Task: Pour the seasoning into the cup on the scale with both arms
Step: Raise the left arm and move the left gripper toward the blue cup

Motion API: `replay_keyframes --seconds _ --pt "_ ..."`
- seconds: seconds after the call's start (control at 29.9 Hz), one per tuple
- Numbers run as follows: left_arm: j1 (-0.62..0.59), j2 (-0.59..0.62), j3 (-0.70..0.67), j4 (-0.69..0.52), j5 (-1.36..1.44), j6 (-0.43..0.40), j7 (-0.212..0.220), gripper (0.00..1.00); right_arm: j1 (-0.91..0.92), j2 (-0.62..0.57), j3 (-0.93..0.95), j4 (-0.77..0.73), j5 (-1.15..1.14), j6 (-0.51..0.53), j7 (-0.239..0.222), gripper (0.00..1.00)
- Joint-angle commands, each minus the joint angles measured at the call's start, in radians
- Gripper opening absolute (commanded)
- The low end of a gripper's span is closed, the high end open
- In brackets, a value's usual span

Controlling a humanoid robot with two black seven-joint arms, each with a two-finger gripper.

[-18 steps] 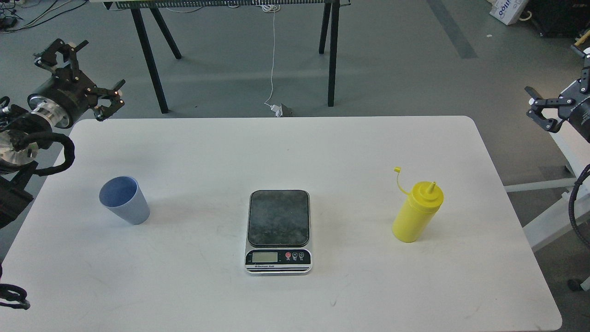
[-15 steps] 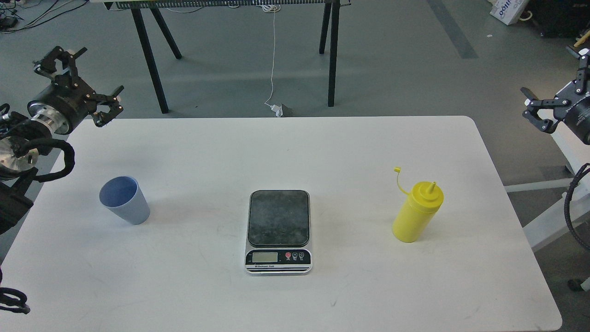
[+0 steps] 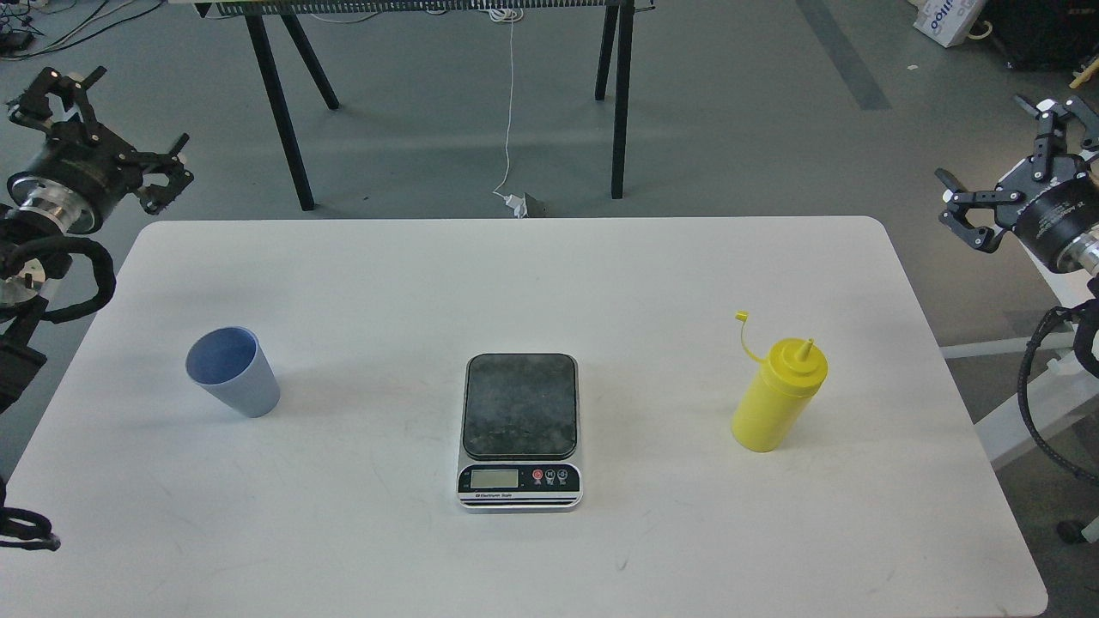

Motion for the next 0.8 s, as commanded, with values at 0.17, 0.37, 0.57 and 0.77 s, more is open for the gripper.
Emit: replay_keyframes --seconds 0.17,0.37,0.57,0.77 --pt "-0.044 -0.043 0.13 0.094 0.063 0.0 -0.153 1.0 -0.009 0.003 -0.002 0.0 0.0 0.0 0.0 1.0" --pt "-0.217 0.084 0.368 0.091 0.345 0.0 -0.236 1.0 -0.012 0.029 -0.002 -0.002 0.0 0.0 0.0 1.0" --pt "-0.397 0.139 0.48 0.084 0.62 0.0 -0.236 0.99 -0.012 0.031 -0.003 -0.003 0.0 0.0 0.0 1.0" --pt "-0.512 0.173 0.55 0.019 0.945 0.0 -0.236 0.99 -0.025 0.031 0.0 -0.002 0.0 0.0 0.0 1.0"
